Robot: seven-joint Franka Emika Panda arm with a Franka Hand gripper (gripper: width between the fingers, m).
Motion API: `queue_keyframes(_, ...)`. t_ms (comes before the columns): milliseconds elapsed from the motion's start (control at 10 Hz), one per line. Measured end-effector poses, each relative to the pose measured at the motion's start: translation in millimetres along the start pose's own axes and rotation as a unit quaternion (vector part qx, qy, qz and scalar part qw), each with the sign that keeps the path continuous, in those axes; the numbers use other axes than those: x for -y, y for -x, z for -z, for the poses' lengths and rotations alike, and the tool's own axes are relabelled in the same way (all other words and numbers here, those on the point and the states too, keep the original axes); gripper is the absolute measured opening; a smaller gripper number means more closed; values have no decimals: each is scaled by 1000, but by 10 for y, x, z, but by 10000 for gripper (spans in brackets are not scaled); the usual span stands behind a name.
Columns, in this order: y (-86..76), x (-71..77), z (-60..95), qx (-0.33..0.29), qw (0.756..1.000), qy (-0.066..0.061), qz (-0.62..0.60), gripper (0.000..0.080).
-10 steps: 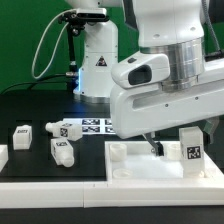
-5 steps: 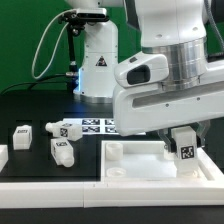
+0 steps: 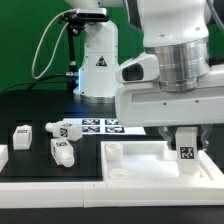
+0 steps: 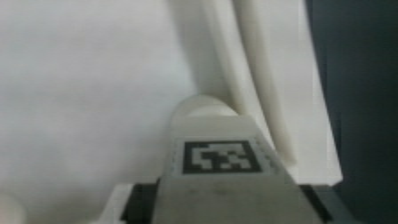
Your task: Assemble one leg
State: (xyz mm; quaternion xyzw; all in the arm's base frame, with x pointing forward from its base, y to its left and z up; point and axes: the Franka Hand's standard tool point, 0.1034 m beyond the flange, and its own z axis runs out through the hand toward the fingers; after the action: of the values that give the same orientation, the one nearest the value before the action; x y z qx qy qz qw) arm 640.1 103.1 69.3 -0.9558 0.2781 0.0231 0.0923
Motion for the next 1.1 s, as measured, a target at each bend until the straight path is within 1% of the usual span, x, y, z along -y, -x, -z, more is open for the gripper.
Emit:
queue_keyframes(100,7,9,-4,-10,997,-6,-73,282)
queue_keyframes(200,20,8,-9,-16,989,-16,-148,283)
queue_keyframes(300,33,20,-18,-13,972,-28,-232,283)
queue_keyframes(400,35,20,-21,-9,957,-40,-288,284)
queue_keyframes(500,35,21,-21,-4,948,-45,-314,284)
queue_keyframes(600,39,22,-23,-4,951,-44,-305,284)
queue_keyframes(700,42,21,-28,-5,957,-44,-286,393)
queue_keyframes(800,55,37,-28,-9,964,-40,-262,393)
queue_keyframes(900,93,69,-23,-16,987,-24,-156,528)
queue_keyframes(1000,88,63,4,-10,999,-12,-37,624)
queue_keyframes(1100,85,83,41,-13,1000,-5,27,642)
